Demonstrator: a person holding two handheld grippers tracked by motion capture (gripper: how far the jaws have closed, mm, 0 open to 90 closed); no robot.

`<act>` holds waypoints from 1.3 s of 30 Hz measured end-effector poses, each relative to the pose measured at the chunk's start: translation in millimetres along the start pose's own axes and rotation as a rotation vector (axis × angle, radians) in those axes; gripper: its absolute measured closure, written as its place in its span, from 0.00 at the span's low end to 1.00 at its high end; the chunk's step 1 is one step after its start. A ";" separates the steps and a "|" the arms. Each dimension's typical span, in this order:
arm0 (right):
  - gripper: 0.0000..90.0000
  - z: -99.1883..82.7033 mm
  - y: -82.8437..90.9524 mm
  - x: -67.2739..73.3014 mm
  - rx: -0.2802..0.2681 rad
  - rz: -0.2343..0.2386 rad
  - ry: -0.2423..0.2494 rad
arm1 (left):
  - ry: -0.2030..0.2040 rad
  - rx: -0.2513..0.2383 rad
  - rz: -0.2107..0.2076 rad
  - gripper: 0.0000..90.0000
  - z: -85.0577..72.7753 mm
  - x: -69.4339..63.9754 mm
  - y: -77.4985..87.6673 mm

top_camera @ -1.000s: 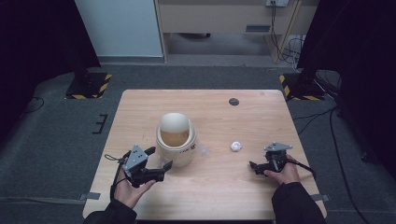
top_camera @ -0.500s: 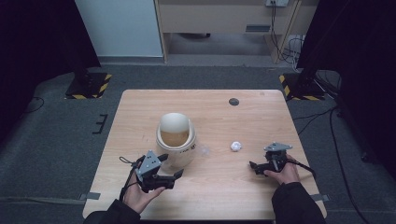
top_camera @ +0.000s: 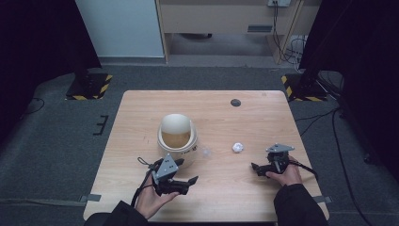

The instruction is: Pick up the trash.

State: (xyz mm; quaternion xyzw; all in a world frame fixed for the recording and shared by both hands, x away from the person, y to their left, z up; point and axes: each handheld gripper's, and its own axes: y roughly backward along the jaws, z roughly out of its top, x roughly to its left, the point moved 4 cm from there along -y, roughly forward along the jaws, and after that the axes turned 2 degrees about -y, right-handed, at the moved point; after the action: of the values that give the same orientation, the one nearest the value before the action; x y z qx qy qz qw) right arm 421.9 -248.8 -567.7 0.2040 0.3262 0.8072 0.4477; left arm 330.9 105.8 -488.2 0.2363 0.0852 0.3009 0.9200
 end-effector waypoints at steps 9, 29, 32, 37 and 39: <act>0.01 0.0 0.0 0.0 0.000 0.001 0.001 | -0.035 0.002 -0.042 0.21 12.6 -15.2 -22.9; 0.01 -2.8 3.0 -0.7 0.001 0.002 0.007 | -0.052 0.014 -0.054 0.24 43.0 -23.8 -88.9; 0.01 -3.7 3.9 -1.3 -0.001 0.003 0.004 | -0.064 0.010 -0.044 0.24 49.1 -22.4 -97.1; 0.01 -4.5 4.6 -1.7 -0.001 0.003 0.007 | -0.052 -0.006 -0.027 0.24 59.3 -15.7 -108.7; 0.01 -4.5 4.6 -1.7 -0.001 0.003 0.007 | -0.037 -0.008 -0.024 0.24 62.6 -12.3 -112.7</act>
State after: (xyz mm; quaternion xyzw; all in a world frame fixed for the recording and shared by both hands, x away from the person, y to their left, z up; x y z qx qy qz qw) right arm 417.3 -253.7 -567.7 0.2015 0.3271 0.8087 0.4454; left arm 397.6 -5.2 -488.1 0.2369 0.0697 0.2860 0.9258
